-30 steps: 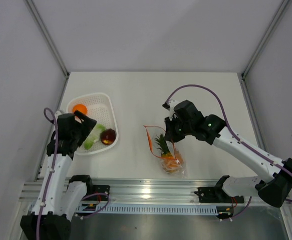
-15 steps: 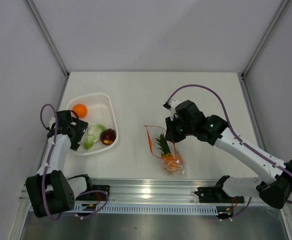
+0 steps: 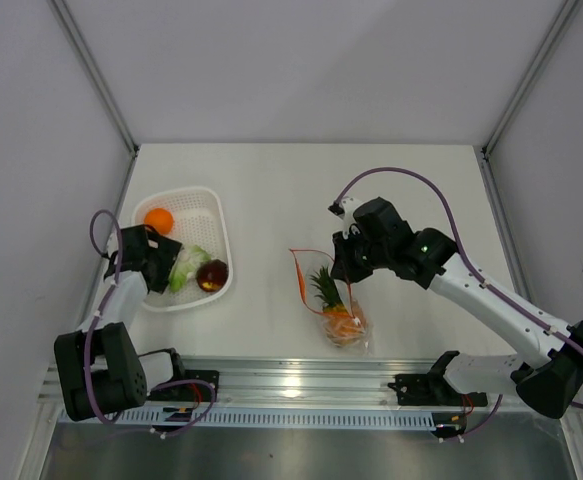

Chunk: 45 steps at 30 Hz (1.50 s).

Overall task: Place the food in the zip-top bag and seal the zipper
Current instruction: Pick up the fake vegetable from the bin.

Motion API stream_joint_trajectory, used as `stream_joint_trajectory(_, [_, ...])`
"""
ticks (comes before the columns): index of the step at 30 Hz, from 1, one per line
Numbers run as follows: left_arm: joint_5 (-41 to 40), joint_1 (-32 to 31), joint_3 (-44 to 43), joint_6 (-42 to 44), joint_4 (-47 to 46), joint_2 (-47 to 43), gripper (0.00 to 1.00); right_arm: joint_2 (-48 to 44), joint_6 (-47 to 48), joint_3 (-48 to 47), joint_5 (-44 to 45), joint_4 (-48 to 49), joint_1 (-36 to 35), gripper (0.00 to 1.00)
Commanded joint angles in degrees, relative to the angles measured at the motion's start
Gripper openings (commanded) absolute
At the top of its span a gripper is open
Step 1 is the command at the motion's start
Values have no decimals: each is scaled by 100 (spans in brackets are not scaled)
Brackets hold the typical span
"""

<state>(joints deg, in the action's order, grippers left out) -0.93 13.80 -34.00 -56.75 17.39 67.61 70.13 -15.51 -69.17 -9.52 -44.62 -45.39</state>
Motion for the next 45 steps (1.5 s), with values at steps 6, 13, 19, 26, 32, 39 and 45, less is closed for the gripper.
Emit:
stream_joint_trajectory(6, [138, 44, 254, -301, -307, -327, 48, -43, 83, -115, -33, 138, 21, 0])
stream_joint_trajectory(13, [-162, 44, -299, 66, 782, -1056, 0, 18, 22, -150, -33, 164, 12, 0])
stream_joint_trajectory(19, [460, 8, -747, 664, 1249, -1961, 1, 124, -58, -229, 29, 156, -23, 0])
stream_joint_trajectory(26, [1015, -1150, -1416, 1096, 1127, -2754, 1, 159, -242, -431, 283, 33, -145, 0])
stream_joint_trajectory(32, [1735, -2758, -2163, 894, 837, -2123, 1, 142, -365, -545, 670, -134, -286, 0])
stream_joint_trajectory(39, [1631, -4270, -2594, 579, 871, -1664, 1, 10, -444, -572, 952, -275, -392, 0])
stream_joint_trajectory(45, [1613, -4816, -2656, 7, 1083, -1541, 1, -8, -471, -607, 1163, -345, -427, 0])
